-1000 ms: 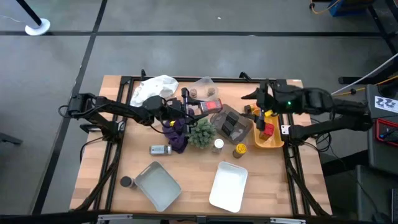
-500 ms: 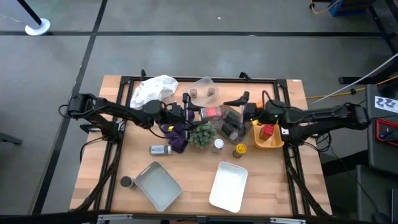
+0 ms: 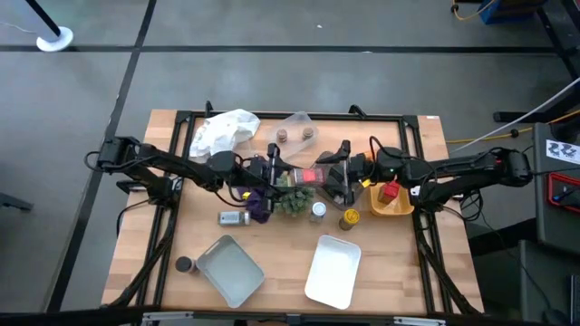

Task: Sort spices by type
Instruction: Put the red seasoning can into the orange bin

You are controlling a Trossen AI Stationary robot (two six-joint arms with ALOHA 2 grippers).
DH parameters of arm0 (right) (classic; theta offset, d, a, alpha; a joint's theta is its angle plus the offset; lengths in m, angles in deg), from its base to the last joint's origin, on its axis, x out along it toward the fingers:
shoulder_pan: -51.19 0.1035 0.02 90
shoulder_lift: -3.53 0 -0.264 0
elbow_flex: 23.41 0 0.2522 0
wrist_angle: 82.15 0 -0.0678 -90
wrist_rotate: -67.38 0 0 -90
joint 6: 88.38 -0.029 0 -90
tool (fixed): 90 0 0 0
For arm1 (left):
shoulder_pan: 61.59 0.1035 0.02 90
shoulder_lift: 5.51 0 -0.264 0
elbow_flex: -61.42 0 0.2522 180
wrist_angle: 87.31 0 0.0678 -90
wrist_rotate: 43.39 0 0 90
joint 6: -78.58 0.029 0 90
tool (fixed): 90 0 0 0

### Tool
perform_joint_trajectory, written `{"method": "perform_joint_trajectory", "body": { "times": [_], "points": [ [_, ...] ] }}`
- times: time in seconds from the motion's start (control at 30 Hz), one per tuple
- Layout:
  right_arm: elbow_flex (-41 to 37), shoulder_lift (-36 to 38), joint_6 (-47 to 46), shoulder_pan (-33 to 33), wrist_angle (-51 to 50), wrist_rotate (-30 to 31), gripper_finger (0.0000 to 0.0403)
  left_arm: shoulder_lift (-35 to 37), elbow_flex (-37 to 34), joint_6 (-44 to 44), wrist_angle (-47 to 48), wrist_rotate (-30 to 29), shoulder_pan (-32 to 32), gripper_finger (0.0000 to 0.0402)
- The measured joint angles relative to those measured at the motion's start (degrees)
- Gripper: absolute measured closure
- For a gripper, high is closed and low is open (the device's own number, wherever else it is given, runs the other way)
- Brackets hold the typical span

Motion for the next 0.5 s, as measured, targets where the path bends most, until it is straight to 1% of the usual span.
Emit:
{"method": "perform_joint_trajectory", "body": {
  "times": [0.3,0.5],
  "points": [
    [0.0,0.0,0.0,0.0,-6.1,-1.2,0.0084,0.0,-0.1,0.1,1.0,-0.6,-0.2,0.0202],
    [0.0,0.0,-0.8,0.0,-3.9,-1.4,0.0084,0.0,-0.1,-0.4,1.9,-0.4,-0.2,0.0202]
  ]
}}
